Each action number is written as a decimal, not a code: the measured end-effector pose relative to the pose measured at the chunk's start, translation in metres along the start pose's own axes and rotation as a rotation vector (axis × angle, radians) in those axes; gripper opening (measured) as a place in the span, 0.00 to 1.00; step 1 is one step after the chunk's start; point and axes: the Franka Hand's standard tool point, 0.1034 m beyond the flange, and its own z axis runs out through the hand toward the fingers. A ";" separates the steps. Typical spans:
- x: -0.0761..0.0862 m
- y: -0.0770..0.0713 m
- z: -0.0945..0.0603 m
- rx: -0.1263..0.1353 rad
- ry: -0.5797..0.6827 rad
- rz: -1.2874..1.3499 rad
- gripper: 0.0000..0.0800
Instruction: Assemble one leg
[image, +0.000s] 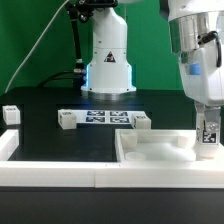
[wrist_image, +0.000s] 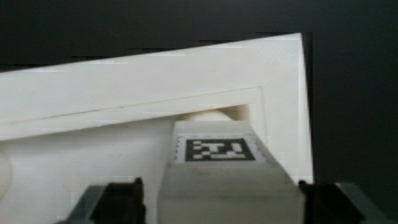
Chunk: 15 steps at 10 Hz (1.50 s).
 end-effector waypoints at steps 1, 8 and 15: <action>0.000 0.001 0.000 -0.007 -0.002 -0.044 0.65; -0.011 -0.002 -0.003 -0.096 0.026 -0.854 0.81; 0.003 -0.005 -0.003 -0.134 0.001 -1.462 0.81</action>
Offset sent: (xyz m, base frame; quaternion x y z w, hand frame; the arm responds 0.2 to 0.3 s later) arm 0.0062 0.0045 0.0058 -0.0603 0.0303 -0.2412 0.9681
